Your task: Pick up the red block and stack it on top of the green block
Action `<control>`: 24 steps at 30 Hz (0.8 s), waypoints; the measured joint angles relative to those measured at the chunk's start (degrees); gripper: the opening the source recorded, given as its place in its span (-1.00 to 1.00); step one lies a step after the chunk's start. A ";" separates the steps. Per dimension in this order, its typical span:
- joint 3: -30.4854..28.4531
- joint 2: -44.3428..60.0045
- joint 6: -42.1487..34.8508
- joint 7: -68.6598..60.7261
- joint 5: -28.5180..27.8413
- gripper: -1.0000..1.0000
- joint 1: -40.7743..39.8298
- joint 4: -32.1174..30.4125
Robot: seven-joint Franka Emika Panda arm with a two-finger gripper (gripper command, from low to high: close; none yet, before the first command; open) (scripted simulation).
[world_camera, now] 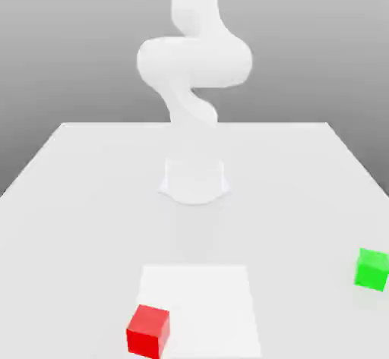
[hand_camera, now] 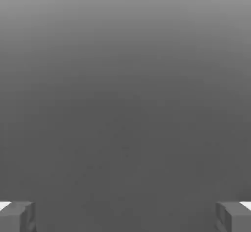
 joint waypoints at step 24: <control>-2.37 50.21 18.86 5.27 1.06 0.00 -4.70 -8.33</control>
